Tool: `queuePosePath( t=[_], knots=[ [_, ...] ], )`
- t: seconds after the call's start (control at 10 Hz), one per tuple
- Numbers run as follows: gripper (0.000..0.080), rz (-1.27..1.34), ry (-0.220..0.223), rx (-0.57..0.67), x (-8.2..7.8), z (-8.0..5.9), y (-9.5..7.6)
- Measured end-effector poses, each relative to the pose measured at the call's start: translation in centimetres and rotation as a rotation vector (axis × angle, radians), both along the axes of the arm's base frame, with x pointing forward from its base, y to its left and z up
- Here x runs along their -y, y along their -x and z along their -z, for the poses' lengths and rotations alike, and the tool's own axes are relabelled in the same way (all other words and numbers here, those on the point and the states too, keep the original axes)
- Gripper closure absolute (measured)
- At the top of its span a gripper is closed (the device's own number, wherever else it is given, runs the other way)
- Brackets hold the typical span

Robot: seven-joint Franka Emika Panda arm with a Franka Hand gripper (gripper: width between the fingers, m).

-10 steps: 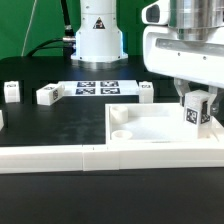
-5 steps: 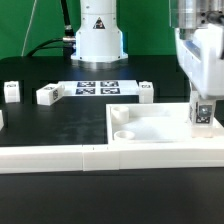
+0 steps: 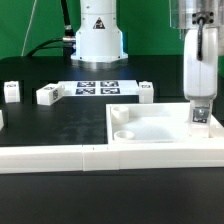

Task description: Assemble one leg

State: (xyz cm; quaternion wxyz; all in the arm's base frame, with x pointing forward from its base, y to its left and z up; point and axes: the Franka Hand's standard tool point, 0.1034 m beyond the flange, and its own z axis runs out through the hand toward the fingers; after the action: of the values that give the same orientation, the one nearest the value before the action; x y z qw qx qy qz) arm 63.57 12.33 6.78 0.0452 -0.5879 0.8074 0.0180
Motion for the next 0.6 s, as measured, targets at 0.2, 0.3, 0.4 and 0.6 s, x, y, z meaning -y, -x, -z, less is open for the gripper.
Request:
queuePosePath(
  t=[0.2,0.3,0.4,0.6],
  knots=[
    [0.0172,-0.091,0.005,0.008,0.14,0.0,-0.02],
    [0.0172,-0.218,0.012,0.018,0.16,0.0,-0.03],
    [0.0154,-0.34,0.019,0.028,0.15,-0.01,-0.03],
    [0.0151,-0.555,0.027,0.034,-0.03,0.03,0.15]
  ],
)
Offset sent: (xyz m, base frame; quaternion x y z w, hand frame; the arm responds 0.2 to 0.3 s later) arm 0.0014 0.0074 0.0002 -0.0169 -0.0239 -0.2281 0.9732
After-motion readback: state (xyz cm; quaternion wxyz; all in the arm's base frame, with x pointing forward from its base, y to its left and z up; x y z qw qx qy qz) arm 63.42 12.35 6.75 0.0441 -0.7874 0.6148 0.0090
